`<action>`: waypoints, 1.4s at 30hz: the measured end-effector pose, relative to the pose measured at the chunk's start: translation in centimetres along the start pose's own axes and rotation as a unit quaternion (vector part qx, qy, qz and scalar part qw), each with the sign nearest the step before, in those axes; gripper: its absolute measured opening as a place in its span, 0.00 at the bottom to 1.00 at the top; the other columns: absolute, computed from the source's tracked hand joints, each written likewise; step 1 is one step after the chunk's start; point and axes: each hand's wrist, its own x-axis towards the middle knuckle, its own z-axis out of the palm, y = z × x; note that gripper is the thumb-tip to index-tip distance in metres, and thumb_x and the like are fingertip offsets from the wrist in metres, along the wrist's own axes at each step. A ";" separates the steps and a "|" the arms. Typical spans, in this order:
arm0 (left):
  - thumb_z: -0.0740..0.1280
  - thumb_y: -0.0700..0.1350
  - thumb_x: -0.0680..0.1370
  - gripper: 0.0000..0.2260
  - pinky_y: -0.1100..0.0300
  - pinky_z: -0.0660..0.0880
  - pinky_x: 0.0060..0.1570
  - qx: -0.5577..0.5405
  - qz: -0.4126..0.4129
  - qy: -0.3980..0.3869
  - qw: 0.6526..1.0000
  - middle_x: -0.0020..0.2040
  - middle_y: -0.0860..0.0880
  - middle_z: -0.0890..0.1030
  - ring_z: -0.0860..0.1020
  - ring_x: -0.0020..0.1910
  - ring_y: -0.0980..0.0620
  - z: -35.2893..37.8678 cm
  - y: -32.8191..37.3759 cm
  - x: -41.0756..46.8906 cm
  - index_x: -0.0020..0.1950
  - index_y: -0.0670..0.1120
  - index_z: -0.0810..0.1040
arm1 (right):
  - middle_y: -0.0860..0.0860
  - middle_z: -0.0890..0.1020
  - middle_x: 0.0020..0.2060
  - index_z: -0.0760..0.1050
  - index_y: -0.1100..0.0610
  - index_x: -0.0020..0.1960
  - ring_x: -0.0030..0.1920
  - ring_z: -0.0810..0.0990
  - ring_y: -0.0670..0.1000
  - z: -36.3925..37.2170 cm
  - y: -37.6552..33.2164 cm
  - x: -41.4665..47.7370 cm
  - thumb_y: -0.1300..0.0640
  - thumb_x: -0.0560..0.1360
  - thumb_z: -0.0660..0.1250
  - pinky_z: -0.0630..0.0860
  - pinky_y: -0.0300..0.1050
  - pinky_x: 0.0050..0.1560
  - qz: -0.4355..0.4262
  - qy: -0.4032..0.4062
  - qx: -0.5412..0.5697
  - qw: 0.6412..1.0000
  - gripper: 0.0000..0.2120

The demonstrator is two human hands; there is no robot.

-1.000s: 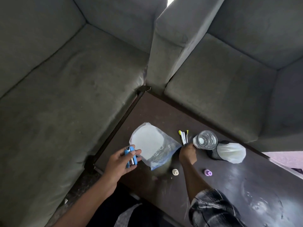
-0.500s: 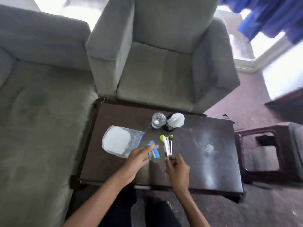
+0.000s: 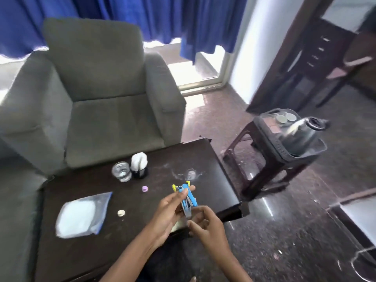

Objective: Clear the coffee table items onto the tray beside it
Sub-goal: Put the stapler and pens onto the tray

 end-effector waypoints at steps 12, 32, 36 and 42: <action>0.64 0.49 0.74 0.16 0.54 0.77 0.51 0.017 -0.044 -0.114 0.992 0.50 0.43 0.82 0.79 0.56 0.46 16.9 -2.3 8.1 0.57 0.43 0.81 | 0.51 0.81 0.28 0.78 0.60 0.39 0.27 0.78 0.45 -18.3 1.1 1.8 0.71 0.72 0.64 0.75 0.37 0.29 0.037 0.114 0.164 0.979 0.09; 0.63 0.48 0.75 0.11 0.58 0.78 0.37 -0.010 -0.029 -0.153 0.988 0.40 0.45 0.83 0.81 0.35 0.52 42.0 1.4 30.9 0.50 0.44 0.81 | 0.56 0.80 0.31 0.76 0.64 0.44 0.26 0.77 0.49 -46.9 -0.9 22.2 0.58 0.78 0.61 0.73 0.40 0.28 0.038 0.123 0.218 0.967 0.10; 0.58 0.46 0.79 0.11 0.58 0.77 0.38 -0.001 -0.041 -0.139 0.989 0.41 0.49 0.85 0.83 0.35 0.52 45.6 3.0 37.1 0.50 0.43 0.78 | 0.54 0.79 0.30 0.76 0.65 0.47 0.23 0.75 0.45 -53.3 -1.4 29.1 0.65 0.76 0.62 0.70 0.36 0.25 0.011 0.120 0.213 0.970 0.05; 0.57 0.48 0.81 0.11 0.62 0.76 0.28 0.150 -0.109 -0.162 0.969 0.38 0.50 0.81 0.80 0.30 0.54 51.0 6.5 44.7 0.50 0.46 0.77 | 0.51 0.77 0.30 0.76 0.62 0.50 0.23 0.75 0.44 -61.3 -1.9 39.3 0.61 0.75 0.65 0.69 0.34 0.23 0.052 -0.029 0.126 0.990 0.06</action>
